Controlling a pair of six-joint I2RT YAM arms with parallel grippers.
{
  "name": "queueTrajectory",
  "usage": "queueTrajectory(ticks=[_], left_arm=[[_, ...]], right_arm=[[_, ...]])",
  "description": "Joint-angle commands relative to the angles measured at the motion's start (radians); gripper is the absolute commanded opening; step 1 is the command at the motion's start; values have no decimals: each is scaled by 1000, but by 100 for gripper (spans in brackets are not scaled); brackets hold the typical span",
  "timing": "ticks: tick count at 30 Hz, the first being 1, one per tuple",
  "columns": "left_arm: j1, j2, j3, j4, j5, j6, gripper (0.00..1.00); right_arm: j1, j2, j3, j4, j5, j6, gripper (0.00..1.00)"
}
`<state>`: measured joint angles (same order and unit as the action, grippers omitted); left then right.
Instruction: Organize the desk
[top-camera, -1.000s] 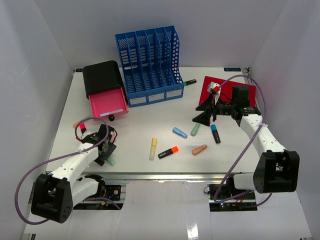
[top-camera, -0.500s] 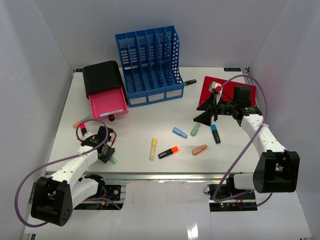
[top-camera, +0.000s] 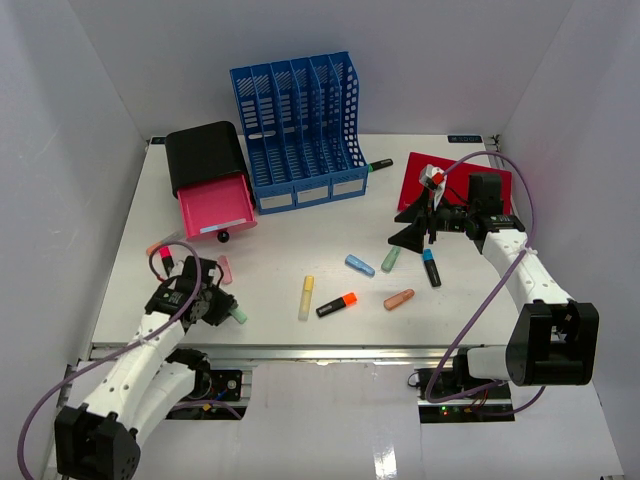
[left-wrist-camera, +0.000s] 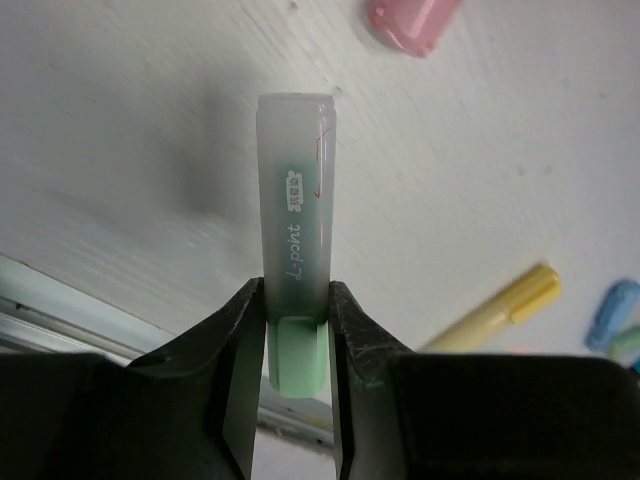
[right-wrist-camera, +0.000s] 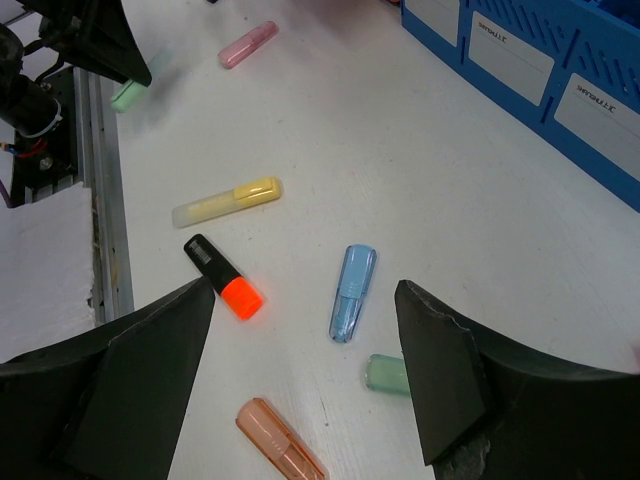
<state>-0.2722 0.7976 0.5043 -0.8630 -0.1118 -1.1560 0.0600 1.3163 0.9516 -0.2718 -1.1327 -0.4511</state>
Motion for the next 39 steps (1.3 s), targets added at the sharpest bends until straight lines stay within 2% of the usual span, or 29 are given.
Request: queueTrajectory(ticks=[1, 4, 8, 13, 17, 25, 28, 33, 39], left_arm=[[-5, -97, 132, -61, 242, 32, 0], [-4, -122, 251, -61, 271, 19, 0], [-5, -41, 460, -33, 207, 51, 0], [0, 199, 618, 84, 37, 128, 0], [43, 367, 712, 160, 10, 105, 2], [216, 548, 694, 304, 33, -7, 4], [241, 598, 702, 321, 36, -16, 4], [249, 643, 715, 321, 26, -19, 24], [254, 660, 712, 334, 52, -19, 33]], right_arm=[[-5, -4, -2, -1, -22, 5, 80], [-5, 3, -1, -3, -16, 3, 80], [-5, 3, -2, -3, -13, 0, 80], [-5, -5, -5, -1, -11, 0, 80], [-6, -6, -7, 2, -5, -2, 80], [-15, -2, -7, -10, -2, -18, 80], [-20, 3, -7, -14, -2, -26, 80], [-22, 13, -5, -16, -7, -26, 80], [-22, 18, -2, -26, -9, -32, 80]])
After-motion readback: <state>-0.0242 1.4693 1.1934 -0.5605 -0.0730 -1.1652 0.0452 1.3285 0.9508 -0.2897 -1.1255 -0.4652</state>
